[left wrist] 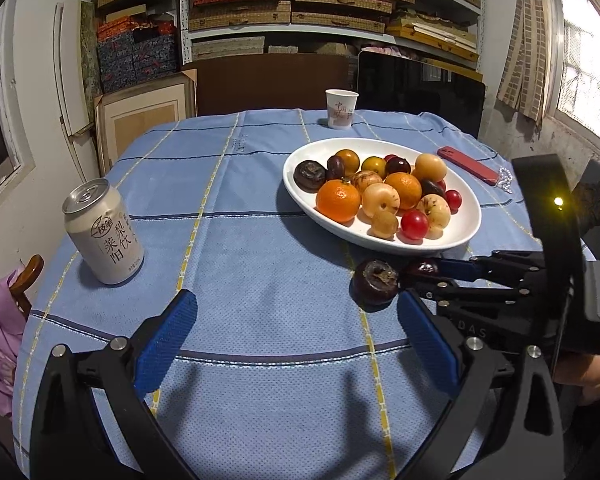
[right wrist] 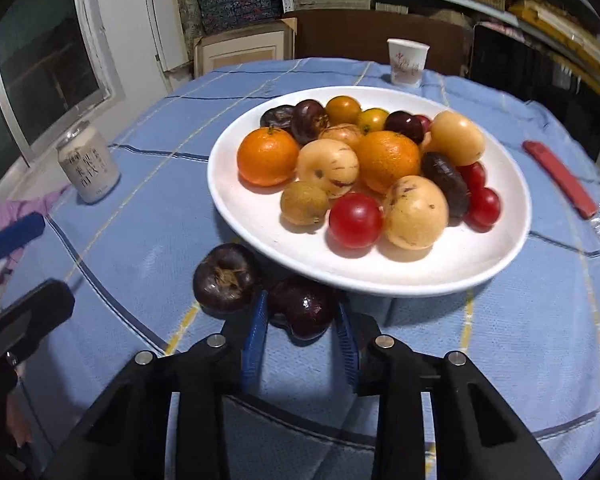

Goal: Organize fruits
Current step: 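Grasp a dark brown fruit with the right gripper while the left grasps the last one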

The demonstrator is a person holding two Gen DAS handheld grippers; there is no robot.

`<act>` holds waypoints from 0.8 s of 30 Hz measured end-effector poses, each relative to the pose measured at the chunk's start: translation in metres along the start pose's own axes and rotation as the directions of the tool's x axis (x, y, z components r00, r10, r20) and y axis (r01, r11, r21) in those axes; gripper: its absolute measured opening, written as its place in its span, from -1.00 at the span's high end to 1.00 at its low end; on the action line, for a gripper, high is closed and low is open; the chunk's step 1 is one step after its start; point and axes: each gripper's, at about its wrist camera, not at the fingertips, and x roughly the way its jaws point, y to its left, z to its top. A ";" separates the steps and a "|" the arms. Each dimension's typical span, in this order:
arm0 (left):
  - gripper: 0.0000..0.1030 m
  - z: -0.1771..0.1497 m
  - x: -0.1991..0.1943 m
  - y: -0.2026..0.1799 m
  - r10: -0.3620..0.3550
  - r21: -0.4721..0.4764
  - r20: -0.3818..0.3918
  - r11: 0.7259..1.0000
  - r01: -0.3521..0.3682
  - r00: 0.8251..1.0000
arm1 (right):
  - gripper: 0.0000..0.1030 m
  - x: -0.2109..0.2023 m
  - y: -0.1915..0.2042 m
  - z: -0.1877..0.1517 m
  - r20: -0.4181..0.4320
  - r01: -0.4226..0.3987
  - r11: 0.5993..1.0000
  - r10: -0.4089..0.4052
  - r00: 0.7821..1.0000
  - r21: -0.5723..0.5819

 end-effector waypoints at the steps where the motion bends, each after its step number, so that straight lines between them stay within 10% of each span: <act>1: -0.91 0.001 0.001 -0.001 -0.001 0.005 -0.002 1.000 0.001 1.000 | 0.34 -0.004 -0.002 -0.002 0.010 -0.005 1.000 0.005 1.000 0.003; 24: -0.91 0.017 0.097 -0.069 0.040 0.140 -0.145 0.990 -0.019 0.989 | 0.33 -0.070 -0.050 -0.050 0.123 -0.023 0.996 0.012 0.992 0.089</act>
